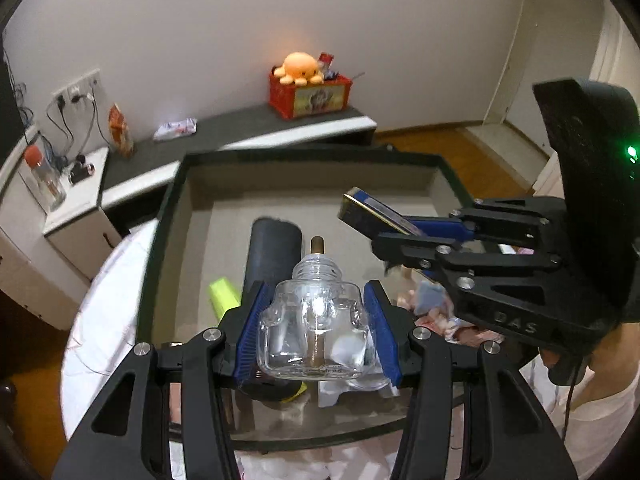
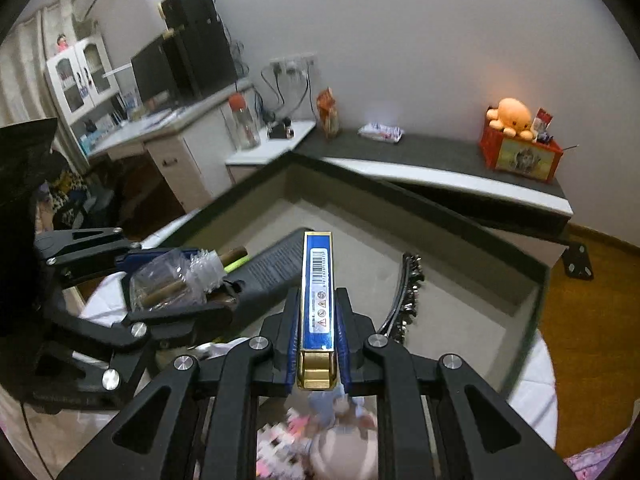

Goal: Organize rigid objects

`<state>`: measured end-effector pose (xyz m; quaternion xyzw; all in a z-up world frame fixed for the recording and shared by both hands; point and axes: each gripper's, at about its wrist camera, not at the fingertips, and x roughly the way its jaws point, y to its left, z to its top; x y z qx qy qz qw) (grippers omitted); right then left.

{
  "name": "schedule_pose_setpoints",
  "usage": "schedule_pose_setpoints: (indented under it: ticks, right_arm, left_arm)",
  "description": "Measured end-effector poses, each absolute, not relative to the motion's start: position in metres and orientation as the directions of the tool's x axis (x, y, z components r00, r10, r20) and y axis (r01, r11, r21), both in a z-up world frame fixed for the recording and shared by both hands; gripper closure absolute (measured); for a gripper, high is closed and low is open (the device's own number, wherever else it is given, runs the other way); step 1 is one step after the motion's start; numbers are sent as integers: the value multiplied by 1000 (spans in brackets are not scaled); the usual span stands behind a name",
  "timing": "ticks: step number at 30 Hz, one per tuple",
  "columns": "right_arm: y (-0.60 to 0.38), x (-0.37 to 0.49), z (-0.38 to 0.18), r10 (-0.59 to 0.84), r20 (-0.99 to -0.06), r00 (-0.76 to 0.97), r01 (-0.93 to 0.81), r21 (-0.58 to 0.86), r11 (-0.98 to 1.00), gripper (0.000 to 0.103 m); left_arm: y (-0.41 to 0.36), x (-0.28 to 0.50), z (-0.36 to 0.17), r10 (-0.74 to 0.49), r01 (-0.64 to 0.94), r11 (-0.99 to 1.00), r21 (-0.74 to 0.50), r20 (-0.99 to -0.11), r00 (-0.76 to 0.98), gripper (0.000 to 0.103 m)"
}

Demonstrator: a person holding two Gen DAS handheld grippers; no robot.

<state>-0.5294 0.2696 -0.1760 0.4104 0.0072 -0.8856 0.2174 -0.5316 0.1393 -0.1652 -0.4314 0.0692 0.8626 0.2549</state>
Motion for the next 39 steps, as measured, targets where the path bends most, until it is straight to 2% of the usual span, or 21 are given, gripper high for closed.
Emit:
schedule_pose_setpoints:
  ticks: [8, 10, 11, 12, 14, 17, 20, 24, 28, 31, 32, 39]
  right_arm:
    - [267, -536, -186, -348, -782, -518, 372, 161, -914, 86]
    - [268, -534, -184, -347, -777, -525, 360, 167, -918, 86]
    - [269, -533, -182, -345, -773, -532, 353, 167, -920, 81]
    - [271, -532, -180, -341, -773, -535, 343, 170, -924, 69]
    - [274, -528, -171, -330, -758, -562, 323, 166, -932, 50]
    - [277, -510, -152, -321, -730, -603, 314, 152, -937, 45]
    - [278, -487, -132, -299, -695, -654, 304, 121, -945, 19]
    - [279, -445, -101, -288, -635, -717, 306, 85, -948, 19]
    - [277, -393, -71, -286, -555, -781, 306, 59, -950, 18]
    - [272, -353, -55, -285, -505, -815, 308, 40, -951, 9]
    - [270, -346, -53, -284, -502, -817, 308, 35, -951, 0]
    - [256, -263, -43, -249, -353, -902, 264, 8, -965, 0]
  left_arm:
    - [143, -533, -178, 357, -492, -866, -91, -802, -479, 52]
    - [141, -534, -176, 343, -477, -875, -85, -804, -486, 44]
    - [139, -533, -175, 340, -468, -879, -88, -803, -489, 40]
    - [136, -531, -173, 336, -458, -885, -90, -804, -491, 36]
    - [130, -523, -164, 323, -443, -893, -79, -798, -508, 35]
    - [119, -505, -148, 307, -420, -906, -60, -775, -552, 23]
    - [105, -477, -126, 291, -391, -920, -38, -734, -614, 15]
    - [85, -427, -94, 267, -343, -939, -13, -655, -707, 12]
    - [66, -372, -65, 250, -298, -954, -6, -562, -788, 0]
    - [55, -331, -49, 237, -282, -959, 19, -493, -837, 0]
    - [52, -317, -45, 223, -265, -964, 23, -472, -853, 0]
    - [35, -247, -46, 114, -132, -991, 25, -360, -926, 0]
